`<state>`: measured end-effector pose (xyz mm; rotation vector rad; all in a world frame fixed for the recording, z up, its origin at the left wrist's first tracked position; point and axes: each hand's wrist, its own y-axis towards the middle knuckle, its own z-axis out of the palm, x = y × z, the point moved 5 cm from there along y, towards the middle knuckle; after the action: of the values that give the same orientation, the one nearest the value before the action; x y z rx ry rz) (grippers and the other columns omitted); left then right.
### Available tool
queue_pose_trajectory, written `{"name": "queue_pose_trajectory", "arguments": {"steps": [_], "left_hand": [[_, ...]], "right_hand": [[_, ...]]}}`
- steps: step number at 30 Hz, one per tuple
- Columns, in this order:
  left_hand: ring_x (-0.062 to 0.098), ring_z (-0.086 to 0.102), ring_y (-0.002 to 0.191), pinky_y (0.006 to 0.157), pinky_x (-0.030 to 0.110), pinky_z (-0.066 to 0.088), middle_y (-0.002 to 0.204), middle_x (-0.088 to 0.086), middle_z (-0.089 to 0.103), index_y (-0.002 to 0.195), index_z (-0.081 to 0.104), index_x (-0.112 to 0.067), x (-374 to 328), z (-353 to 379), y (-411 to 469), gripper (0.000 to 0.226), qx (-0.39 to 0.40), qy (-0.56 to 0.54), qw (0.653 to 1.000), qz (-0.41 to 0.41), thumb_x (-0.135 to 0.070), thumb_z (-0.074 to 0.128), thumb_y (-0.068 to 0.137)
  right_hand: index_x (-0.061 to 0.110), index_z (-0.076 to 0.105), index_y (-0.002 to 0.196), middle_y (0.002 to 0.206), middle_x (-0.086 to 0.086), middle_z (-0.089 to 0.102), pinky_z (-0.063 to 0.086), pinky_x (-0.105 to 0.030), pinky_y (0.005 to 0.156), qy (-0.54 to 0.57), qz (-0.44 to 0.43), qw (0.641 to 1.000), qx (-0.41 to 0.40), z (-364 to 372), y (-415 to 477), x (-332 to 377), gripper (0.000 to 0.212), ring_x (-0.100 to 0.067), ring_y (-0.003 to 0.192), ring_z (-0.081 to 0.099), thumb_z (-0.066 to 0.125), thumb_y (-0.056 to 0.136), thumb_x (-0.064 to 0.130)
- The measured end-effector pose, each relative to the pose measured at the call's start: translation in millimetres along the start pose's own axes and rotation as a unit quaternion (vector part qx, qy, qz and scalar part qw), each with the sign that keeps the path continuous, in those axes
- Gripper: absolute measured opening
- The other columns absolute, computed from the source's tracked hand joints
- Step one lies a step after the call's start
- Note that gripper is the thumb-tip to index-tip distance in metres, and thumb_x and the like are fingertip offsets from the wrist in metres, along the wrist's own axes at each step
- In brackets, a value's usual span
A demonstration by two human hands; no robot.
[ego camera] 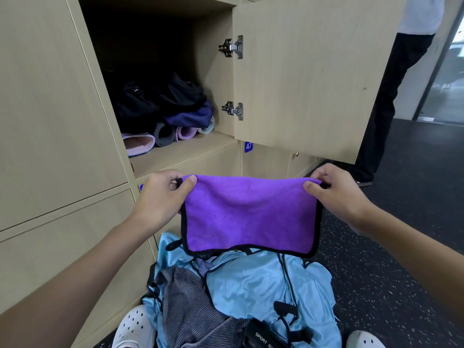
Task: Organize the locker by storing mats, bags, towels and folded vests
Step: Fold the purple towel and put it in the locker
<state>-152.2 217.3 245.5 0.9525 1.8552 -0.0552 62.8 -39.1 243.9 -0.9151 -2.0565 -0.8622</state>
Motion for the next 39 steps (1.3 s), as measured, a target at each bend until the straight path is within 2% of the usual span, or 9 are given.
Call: {"name": "queue_pose_trajectory", "arguments": {"steps": [4, 10, 15, 19, 26, 29, 31, 34, 39], "left_hand": [[0.018, 0.034, 0.049, 0.052, 0.03, 0.033, 0.048, 0.001, 0.037, 0.071, 0.057, 0.003, -9, 14, -6, 0.042, -0.029, 0.055, 0.998, 0.001, -0.032, 0.064, 0.094], [0.01, 0.03, 0.044, 0.045, 0.023, 0.027, 0.05, -0.006, 0.033, 0.062, 0.045, -0.005, -26, 34, -19, 0.045, -0.021, 0.076, 0.997, 0.024, -0.031, 0.061, 0.095], [0.007, 0.028, 0.042, 0.045, 0.021, 0.023, 0.041, -0.011, 0.033, 0.061, 0.046, -0.016, -34, 56, -30, 0.041, 0.048, -0.002, 0.998, 0.032, -0.031, 0.061, 0.096], [0.019, 0.043, 0.059, 0.059, 0.034, 0.035, 0.064, 0.026, 0.056, 0.081, 0.061, -0.012, -40, 68, -35, 0.024, 0.115, -0.108, 0.987, 0.012, -0.029, 0.06, 0.098], [0.014, 0.067, 0.084, 0.09, 0.039, 0.055, 0.099, 0.015, 0.074, 0.109, 0.063, -0.011, -50, 65, -45, 0.028, 0.175, -0.157, 0.972, 0.019, 0.001, 0.072, 0.086], [0.02, 0.065, 0.089, 0.095, 0.046, 0.052, 0.103, 0.02, 0.073, 0.107, 0.064, -0.009, -50, 59, -42, 0.02, 0.155, -0.19, 0.97, -0.002, 0.005, 0.06, 0.093], [0.022, 0.066, 0.092, 0.095, 0.045, 0.052, 0.105, 0.019, 0.073, 0.108, 0.066, -0.011, -51, 55, -40, 0.02, 0.145, -0.224, 0.964, -0.021, 0.002, 0.056, 0.096], [0.021, 0.066, 0.094, 0.091, 0.036, 0.054, 0.102, 0.012, 0.073, 0.112, 0.064, -0.006, -50, 48, -36, 0.02, 0.132, -0.316, 0.937, -0.064, 0.001, 0.052, 0.099], [0.018, 0.069, 0.079, 0.066, 0.035, 0.056, 0.098, 0.007, 0.075, 0.132, 0.046, -0.024, -36, 46, -25, 0.038, 0.12, -0.316, 0.934, -0.117, -0.017, 0.061, 0.098]], "right_hand": [[0.022, 0.058, 0.08, 0.072, -0.013, 0.059, 0.037, -0.031, 0.06, -0.006, -0.008, 0.999, 0.041, 9, -4, 11, 0.022, -0.018, 0.063, 0.044, 0.051, 0.087, 0.002], [0.006, 0.067, 0.078, 0.063, -0.002, 0.057, 0.038, -0.017, 0.048, 0.053, 0.014, 0.994, 0.097, 34, -18, 31, 0.019, -0.006, 0.049, 0.047, 0.054, 0.092, 0.004], [-0.004, 0.067, 0.089, 0.079, -0.016, 0.064, 0.06, -0.047, 0.079, 0.179, 0.035, 0.963, 0.199, 60, -38, 52, 0.013, -0.026, 0.07, 0.065, 0.055, 0.094, 0.0], [-0.001, 0.063, 0.119, 0.091, -0.02, 0.065, 0.06, -0.034, 0.081, 0.221, 0.03, 0.944, 0.241, 71, -47, 61, 0.032, -0.025, 0.08, 0.067, 0.049, 0.093, -0.01], [0.008, 0.057, 0.126, 0.096, -0.004, 0.07, 0.055, -0.024, 0.073, 0.189, -0.035, 0.944, 0.267, 64, -49, 67, 0.053, -0.011, 0.079, 0.068, 0.033, 0.089, -0.022], [0.018, 0.058, 0.125, 0.09, 0.002, 0.067, 0.049, -0.02, 0.069, 0.172, -0.049, 0.972, 0.154, 49, -34, 61, 0.048, -0.008, 0.075, 0.064, 0.052, 0.09, -0.013], [0.031, 0.049, 0.133, 0.105, 0.004, 0.063, 0.045, -0.018, 0.078, 0.164, -0.017, 0.981, 0.102, 40, -26, 48, 0.057, -0.005, 0.091, 0.06, 0.07, 0.087, 0.005], [0.033, 0.028, 0.149, 0.113, 0.003, 0.068, 0.047, -0.034, 0.101, 0.274, 0.084, 0.939, 0.192, 53, -28, 31, 0.094, -0.012, 0.108, 0.065, 0.08, 0.071, 0.027], [0.019, 0.049, 0.131, 0.106, -0.005, 0.074, 0.058, -0.046, 0.086, 0.346, 0.092, 0.92, 0.16, 72, -9, 40, 0.06, -0.022, 0.094, 0.073, 0.078, 0.078, 0.013]]}}
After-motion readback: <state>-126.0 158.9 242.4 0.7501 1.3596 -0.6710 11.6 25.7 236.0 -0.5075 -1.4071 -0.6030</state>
